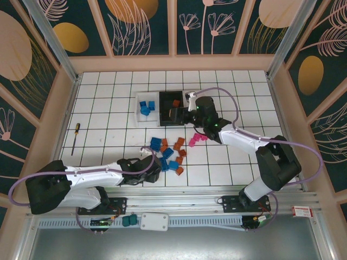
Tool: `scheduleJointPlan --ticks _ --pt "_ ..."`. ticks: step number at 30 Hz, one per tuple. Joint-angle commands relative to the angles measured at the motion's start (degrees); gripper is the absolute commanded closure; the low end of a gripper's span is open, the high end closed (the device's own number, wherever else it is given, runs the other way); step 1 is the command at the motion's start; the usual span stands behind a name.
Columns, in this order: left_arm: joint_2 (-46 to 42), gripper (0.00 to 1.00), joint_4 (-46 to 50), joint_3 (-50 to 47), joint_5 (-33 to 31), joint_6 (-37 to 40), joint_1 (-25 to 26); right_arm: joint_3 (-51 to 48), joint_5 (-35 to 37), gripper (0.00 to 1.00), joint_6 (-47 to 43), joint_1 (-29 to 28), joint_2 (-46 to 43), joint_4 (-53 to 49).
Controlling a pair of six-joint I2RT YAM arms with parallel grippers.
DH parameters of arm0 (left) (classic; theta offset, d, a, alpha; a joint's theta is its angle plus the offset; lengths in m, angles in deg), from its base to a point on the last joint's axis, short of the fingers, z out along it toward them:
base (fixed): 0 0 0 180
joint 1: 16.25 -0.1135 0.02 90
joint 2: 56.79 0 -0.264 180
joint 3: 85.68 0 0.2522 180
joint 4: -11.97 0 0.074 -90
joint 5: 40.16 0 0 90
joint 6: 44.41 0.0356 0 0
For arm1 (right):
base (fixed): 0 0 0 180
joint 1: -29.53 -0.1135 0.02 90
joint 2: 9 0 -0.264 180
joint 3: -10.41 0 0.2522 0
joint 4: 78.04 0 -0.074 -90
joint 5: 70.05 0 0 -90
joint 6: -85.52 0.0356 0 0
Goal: Sort the legos into containers by color
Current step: Pick up the lego from the middle-left of the table, then place the lego in the container.
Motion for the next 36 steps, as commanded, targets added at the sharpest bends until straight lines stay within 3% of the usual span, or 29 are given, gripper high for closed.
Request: scheduleJointPlan --ticks 1,9,14,23,31,36 --pt "-0.47 0.59 -0.24 0.44 2.06 -0.36 0.55 -1.25 1.42 0.39 0.97 0.88 -2.69 1.93" --pt "-2.58 0.62 -0.33 7.03 -1.17 2.04 -0.29 -5.09 1.93 0.39 1.45 2.55 -6.64 1.73" --pt "2.1 0.65 -4.35 15.5 -1.68 9.84 -7.38 -9.52 3.12 0.39 1.58 3.08 -10.72 0.73" --pt "24.57 0.7 -12.46 39.54 2.35 18.46 -19.72 -18.32 4.86 0.39 2.99 3.08 -17.73 -2.17" --pt "41.48 0.72 -9.53 55.67 0.39 19.66 -23.83 -24.61 6.71 0.39 3.41 2.4 -24.0 -6.61" --pt "43.49 0.39 -10.18 59.26 2.89 18.63 -25.02 -27.26 6.26 0.39 3.02 1.21 -27.26 -9.3"
